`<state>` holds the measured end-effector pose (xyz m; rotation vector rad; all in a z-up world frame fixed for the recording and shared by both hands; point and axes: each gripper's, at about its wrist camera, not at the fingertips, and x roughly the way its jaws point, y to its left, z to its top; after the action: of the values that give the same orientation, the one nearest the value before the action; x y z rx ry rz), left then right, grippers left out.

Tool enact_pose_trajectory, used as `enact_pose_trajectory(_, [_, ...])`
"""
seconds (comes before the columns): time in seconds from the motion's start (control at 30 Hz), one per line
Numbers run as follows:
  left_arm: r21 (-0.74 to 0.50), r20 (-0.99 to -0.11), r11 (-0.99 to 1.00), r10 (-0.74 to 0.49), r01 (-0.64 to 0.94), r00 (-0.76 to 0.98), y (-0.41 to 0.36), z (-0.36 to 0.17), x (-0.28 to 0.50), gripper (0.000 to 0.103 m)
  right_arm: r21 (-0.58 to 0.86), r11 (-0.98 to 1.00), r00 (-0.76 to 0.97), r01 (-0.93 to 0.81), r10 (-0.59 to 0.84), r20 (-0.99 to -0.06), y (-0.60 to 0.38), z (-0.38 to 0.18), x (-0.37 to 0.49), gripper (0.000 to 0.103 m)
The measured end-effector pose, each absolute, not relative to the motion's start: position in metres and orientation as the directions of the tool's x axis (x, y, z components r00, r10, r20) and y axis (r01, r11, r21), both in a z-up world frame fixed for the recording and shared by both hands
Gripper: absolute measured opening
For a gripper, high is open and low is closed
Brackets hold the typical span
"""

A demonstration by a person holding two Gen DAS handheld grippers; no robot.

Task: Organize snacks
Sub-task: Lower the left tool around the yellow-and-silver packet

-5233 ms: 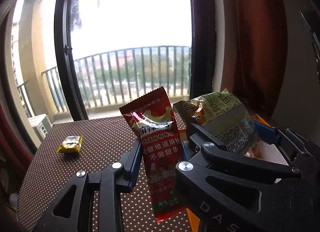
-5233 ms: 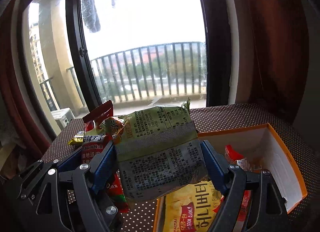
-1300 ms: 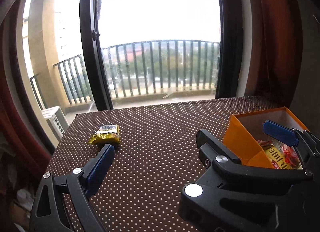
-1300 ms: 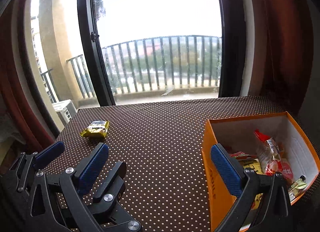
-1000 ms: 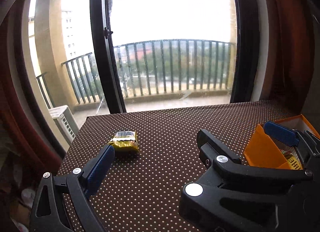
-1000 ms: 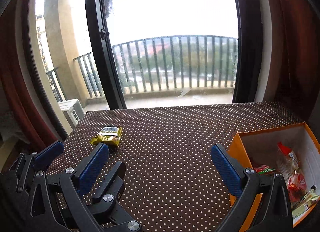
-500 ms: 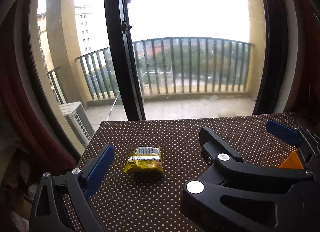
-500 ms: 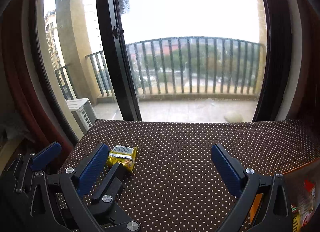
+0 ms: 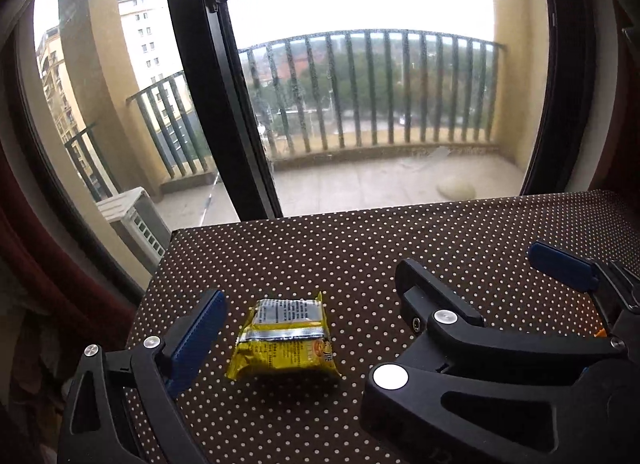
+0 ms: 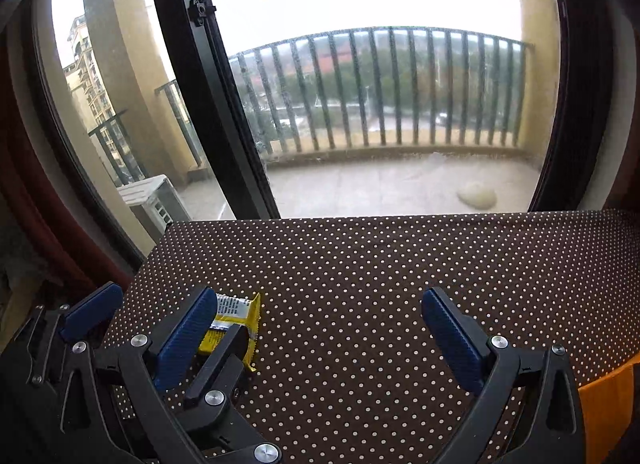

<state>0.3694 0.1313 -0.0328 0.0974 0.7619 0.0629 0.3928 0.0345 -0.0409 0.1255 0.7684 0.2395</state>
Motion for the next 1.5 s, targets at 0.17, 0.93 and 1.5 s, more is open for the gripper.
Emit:
enact_pose_trajectory(0.17, [0.098, -0.702, 0.995, 0.077, -0.011, 0.708, 0.131, -0.056, 0.387, 0.098, 0.153, 0.978, 0.709, -0.144, 0.210, -0.673, 0.034, -0.059, 0.414, 0.103])
enact_pose_trajectory(0.93, [0.123, -0.744, 0.991, 0.126, -0.052, 0.656, 0.161, -0.132, 0.418, 0.102, 0.121, 0.979, 0.597, -0.161, 0.194, -0.778, 0.064, -0.127, 0.454, 0.103])
enact_pose_trajectory(1.5, [0.125, -0.745, 0.984, 0.175, -0.124, 0.644, 0.181, -0.138, 0.408, 0.102, 0.154, 0.972, 0.583, -0.179, 0.231, -0.779, 0.071, -0.128, 0.444, 0.103])
